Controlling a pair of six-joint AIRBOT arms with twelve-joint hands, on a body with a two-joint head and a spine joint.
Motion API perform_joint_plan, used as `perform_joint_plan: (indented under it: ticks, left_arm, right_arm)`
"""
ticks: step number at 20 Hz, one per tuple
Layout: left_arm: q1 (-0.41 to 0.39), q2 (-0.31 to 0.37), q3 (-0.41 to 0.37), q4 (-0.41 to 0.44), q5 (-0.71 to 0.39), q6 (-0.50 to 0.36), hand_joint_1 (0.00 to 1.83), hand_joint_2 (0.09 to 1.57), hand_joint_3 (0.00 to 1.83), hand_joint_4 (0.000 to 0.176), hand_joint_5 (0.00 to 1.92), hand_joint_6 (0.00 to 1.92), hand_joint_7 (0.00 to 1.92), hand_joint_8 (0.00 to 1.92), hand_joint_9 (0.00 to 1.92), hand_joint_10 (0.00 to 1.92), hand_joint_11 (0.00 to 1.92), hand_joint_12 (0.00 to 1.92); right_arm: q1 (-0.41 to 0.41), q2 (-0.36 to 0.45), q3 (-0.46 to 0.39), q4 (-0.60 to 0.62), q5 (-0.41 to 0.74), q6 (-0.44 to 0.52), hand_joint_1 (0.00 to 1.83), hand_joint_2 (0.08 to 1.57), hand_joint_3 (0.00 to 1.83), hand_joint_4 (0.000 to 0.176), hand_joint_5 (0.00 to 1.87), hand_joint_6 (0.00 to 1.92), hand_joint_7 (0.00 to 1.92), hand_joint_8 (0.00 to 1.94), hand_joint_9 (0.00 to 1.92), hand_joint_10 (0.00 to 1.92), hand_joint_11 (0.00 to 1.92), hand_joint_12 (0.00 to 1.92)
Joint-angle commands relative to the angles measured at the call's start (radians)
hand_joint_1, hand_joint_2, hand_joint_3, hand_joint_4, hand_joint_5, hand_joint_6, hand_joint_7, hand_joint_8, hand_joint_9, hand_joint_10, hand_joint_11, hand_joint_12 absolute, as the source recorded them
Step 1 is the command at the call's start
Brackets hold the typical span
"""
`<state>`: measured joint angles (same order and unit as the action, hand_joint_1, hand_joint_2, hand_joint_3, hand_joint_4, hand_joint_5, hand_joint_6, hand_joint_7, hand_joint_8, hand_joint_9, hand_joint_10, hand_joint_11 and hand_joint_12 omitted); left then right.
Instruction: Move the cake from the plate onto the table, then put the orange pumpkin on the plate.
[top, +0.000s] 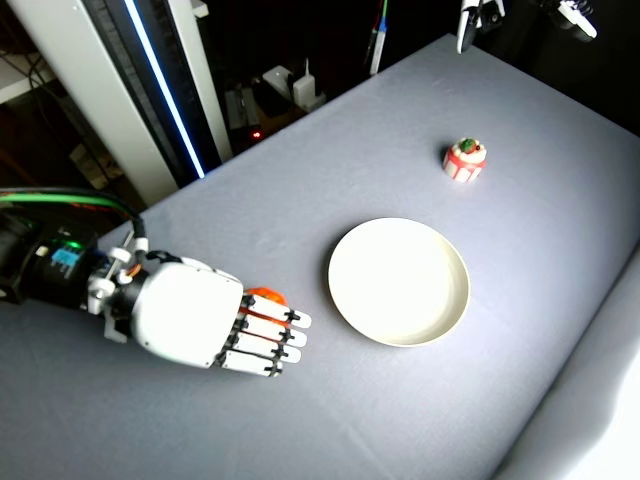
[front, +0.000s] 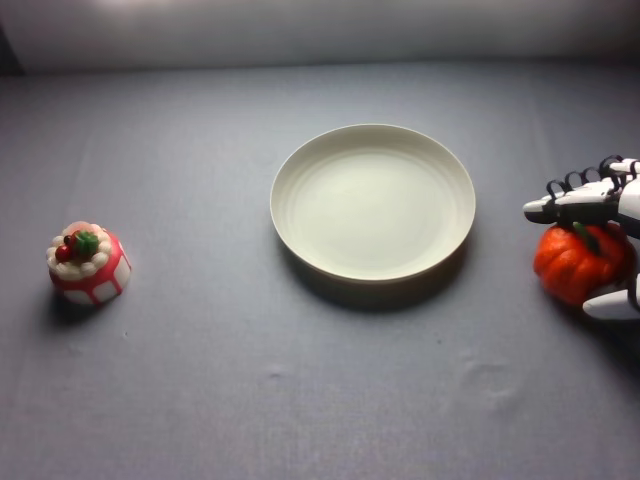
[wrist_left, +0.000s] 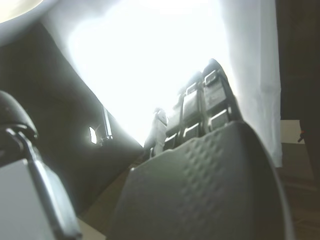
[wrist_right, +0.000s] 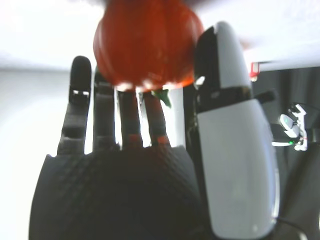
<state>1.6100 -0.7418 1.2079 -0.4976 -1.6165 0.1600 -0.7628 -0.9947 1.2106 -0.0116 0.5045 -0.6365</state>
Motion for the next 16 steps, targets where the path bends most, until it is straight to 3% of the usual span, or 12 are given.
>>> perform_joint_plan:
  ticks: [1, 3, 4, 5, 6, 7, 8, 9, 10, 12, 14, 16]
  left_arm:
    - [-0.006, -0.003, 0.005, -0.057, -0.113, -0.003, 0.94, 0.84, 0.01, 0.176, 0.0, 0.0, 0.0, 0.0, 0.0, 0.0, 0.0, 0.0]
    - [-0.006, -0.003, 0.005, -0.057, -0.113, -0.003, 0.91, 0.84, 0.01, 0.176, 0.03, 0.01, 0.0, 0.0, 0.0, 0.0, 0.0, 0.0]
    - [-0.006, -0.004, 0.005, -0.057, -0.113, -0.003, 0.92, 0.84, 0.01, 0.176, 0.03, 0.01, 0.0, 0.0, 0.0, 0.0, 0.0, 0.0]
    - [-0.006, -0.005, 0.006, -0.057, -0.113, -0.003, 0.93, 0.85, 0.01, 0.176, 0.03, 0.01, 0.0, 0.0, 0.0, 0.0, 0.0, 0.0]
    - [-0.006, -0.006, 0.006, -0.055, -0.113, -0.003, 0.94, 0.84, 0.01, 0.176, 0.04, 0.01, 0.0, 0.0, 0.0, 0.0, 0.0, 0.0]
    - [-0.006, -0.006, 0.006, -0.054, -0.113, -0.003, 0.93, 0.85, 0.01, 0.176, 0.06, 0.02, 0.0, 0.0, 0.0, 0.0, 0.0, 0.0]
    - [-0.006, -0.007, 0.006, -0.054, -0.113, -0.003, 0.96, 0.85, 0.01, 0.176, 0.08, 0.02, 0.0, 0.0, 0.0, 0.0, 0.0, 0.0]
    - [-0.006, -0.007, 0.006, -0.054, -0.113, -0.003, 0.98, 0.85, 0.01, 0.176, 0.09, 0.02, 0.0, 0.0, 0.0, 0.0, 0.0, 0.0]
    - [-0.006, -0.008, 0.006, -0.054, -0.113, -0.003, 1.0, 0.86, 0.01, 0.176, 0.1, 0.02, 0.0, 0.0, 0.0, 0.0, 0.0, 0.0]
    - [-0.006, -0.011, 0.006, -0.052, -0.113, -0.003, 1.01, 0.84, 0.0, 0.176, 0.08, 0.01, 0.0, 0.0, 0.0, 0.0, 0.0, 0.0]
    - [-0.006, -0.012, 0.006, -0.052, -0.113, -0.003, 1.0, 0.82, 0.0, 0.176, 0.05, 0.0, 0.0, 0.0, 0.0, 0.0, 0.0, 0.0]
    - [-0.006, -0.014, 0.007, -0.052, -0.113, -0.003, 0.97, 0.81, 0.0, 0.176, 0.03, 0.0, 0.0, 0.0, 0.0, 0.0, 0.0, 0.0]
  right_arm:
    - [0.015, -0.004, 0.008, 0.009, 0.077, 0.004, 0.91, 1.11, 0.0, 0.0, 0.31, 0.01, 0.29, 0.01, 0.31, 0.04, 0.0, 1.23]
    - [0.016, -0.007, 0.011, 0.009, 0.074, 0.004, 0.98, 1.12, 0.0, 0.0, 0.42, 0.04, 0.44, 0.03, 0.47, 0.09, 0.06, 1.38]
    - [0.016, -0.008, 0.013, 0.009, 0.072, 0.004, 1.02, 1.12, 0.0, 0.0, 0.59, 0.17, 0.67, 0.25, 0.62, 0.57, 0.37, 1.47]
    - [0.018, -0.012, 0.017, 0.009, 0.068, 0.004, 1.03, 1.13, 0.0, 0.0, 0.58, 0.66, 0.63, 0.9, 0.59, 1.2, 0.48, 1.66]
    - [0.018, -0.017, 0.022, 0.009, 0.062, 0.004, 1.08, 1.17, 0.03, 0.0, 0.76, 1.16, 0.79, 1.7, 0.86, 1.78, 0.88, 1.87]
    - [0.018, -0.018, 0.023, 0.009, 0.06, 0.004, 1.09, 1.18, 0.04, 0.0, 0.79, 1.31, 0.95, 1.89, 1.05, 1.89, 1.09, 1.91]
    - [0.019, -0.018, 0.022, 0.005, 0.06, 0.004, 1.1, 1.15, 0.02, 0.0, 0.86, 1.68, 1.06, 1.93, 1.17, 1.92, 1.23, 1.92]
    - [0.023, -0.018, 0.019, -0.005, 0.06, 0.004, 1.11, 1.16, 0.02, 0.0, 0.98, 1.87, 1.22, 1.94, 1.33, 1.92, 1.38, 1.92]
    - [0.032, -0.018, 0.017, -0.017, 0.06, 0.004, 1.03, 1.2, 0.03, 0.0, 1.05, 1.91, 1.29, 1.94, 1.4, 1.92, 1.46, 1.92]
    - [0.062, -0.017, 0.009, -0.053, 0.06, 0.004, 1.08, 1.22, 0.03, 0.0, 1.13, 1.92, 1.31, 1.94, 1.42, 1.92, 1.51, 1.92]
    - [0.087, -0.014, -0.005, -0.082, 0.062, 0.004, 1.06, 1.23, 0.03, 0.0, 1.13, 1.92, 1.34, 1.94, 1.45, 1.92, 1.49, 1.92]
    - [0.115, -0.006, -0.019, -0.111, 0.068, 0.004, 1.13, 1.21, 0.01, 0.0, 1.04, 1.92, 1.25, 1.94, 1.35, 1.92, 1.37, 1.92]
